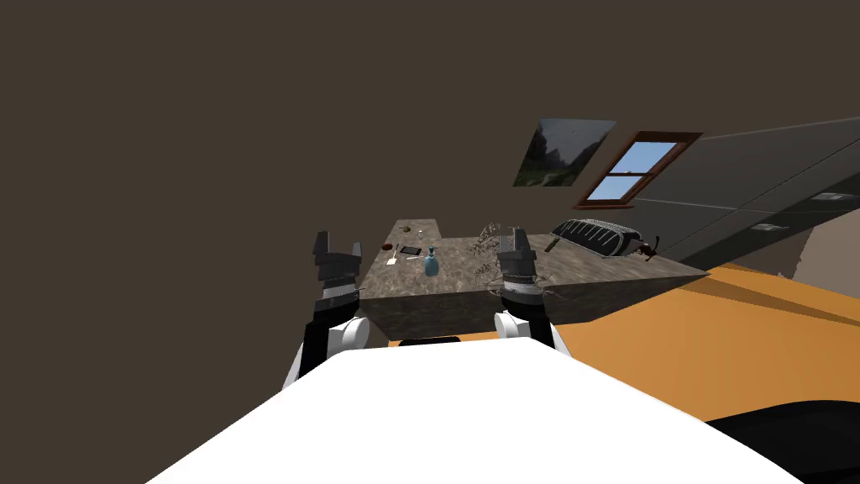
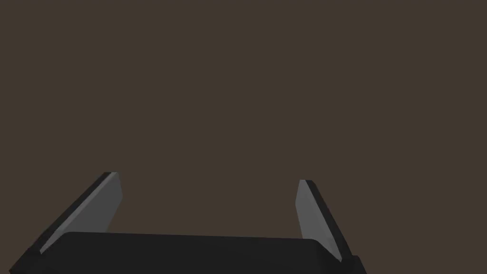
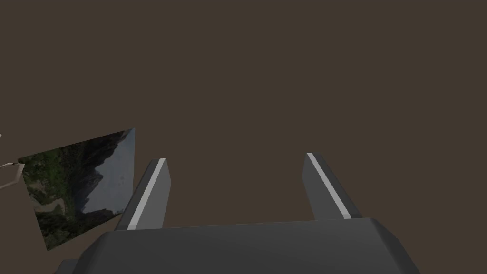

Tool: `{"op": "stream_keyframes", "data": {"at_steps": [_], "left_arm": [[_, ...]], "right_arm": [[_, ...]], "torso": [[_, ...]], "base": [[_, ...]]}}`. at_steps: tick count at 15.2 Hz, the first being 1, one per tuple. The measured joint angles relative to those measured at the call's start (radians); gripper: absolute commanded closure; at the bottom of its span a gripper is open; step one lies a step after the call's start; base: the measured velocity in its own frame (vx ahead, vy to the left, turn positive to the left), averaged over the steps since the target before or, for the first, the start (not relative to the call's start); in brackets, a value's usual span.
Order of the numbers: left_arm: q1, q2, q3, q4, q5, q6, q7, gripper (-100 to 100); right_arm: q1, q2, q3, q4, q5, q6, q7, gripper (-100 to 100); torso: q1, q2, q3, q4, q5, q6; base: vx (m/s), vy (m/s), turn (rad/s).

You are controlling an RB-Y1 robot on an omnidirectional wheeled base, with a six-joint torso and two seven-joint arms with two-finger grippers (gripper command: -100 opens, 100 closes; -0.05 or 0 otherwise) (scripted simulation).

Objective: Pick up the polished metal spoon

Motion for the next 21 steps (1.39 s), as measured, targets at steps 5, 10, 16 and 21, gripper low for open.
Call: {"op": "stream_keyframes", "data": {"at_steps": [5, 10, 16, 21], "left_arm": [[-0.01, 0.083, 0.014, 0.027, 0.003, 0.039, 0.002, -100], [-0.037, 0.171, 0.042, 0.078, 0.011, 0.107, 0.006, -100], [-0.088, 0.286, 0.093, 0.173, 0.028, 0.228, 0.016, -100], [-0.121, 0.348, 0.124, 0.234, 0.04, 0.314, 0.022, -100]], "right_arm": [[0.0, 0.0, 0.0, 0.0, 0.0, 0.0, 0.0, 0], [0.0, 0.0, 0.0, 0.0, 0.0, 0.0, 0.0, 0], [0.0, 0.0, 0.0, 0.0, 0.0, 0.0, 0.0, 0], [0.0, 0.0, 0.0, 0.0, 0.0, 0.0, 0.0, 0]], "torso": [[-0.001, 0.001, 0.001, 0.0, 0.0, 0.0], [-0.001, 0.002, 0.001, 0.0, 0.0, 0.0], [-0.002, 0.003, 0.002, 0.001, 0.0, 0.0], [-0.002, 0.002, 0.001, 0.0, 0.0, 0.001]], "base": [[-0.018, -0.011, -0.107], [-0.029, -0.023, -0.165], [-0.035, -0.029, -0.195], [-0.029, -0.034, -0.173]]}}
